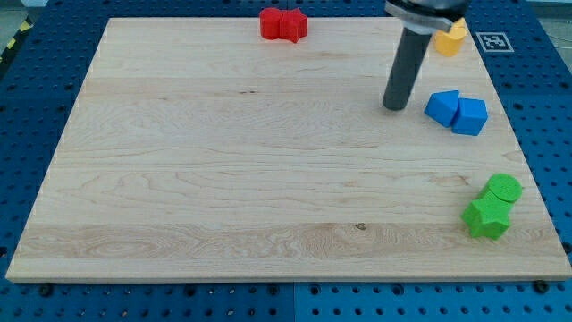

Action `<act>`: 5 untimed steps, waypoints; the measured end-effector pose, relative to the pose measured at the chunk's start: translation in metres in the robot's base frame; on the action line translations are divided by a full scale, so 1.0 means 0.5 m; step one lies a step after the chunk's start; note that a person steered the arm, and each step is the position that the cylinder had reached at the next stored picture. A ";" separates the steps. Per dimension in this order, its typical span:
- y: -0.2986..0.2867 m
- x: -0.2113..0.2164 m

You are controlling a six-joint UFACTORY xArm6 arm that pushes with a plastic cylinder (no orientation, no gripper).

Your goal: Move the blue blocks to the top center of the board

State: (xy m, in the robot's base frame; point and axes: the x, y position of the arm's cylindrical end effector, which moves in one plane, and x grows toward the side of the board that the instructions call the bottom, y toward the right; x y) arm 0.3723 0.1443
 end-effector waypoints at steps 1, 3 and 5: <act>0.028 -0.063; 0.130 -0.068; 0.177 -0.068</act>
State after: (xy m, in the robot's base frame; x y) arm 0.3382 0.2326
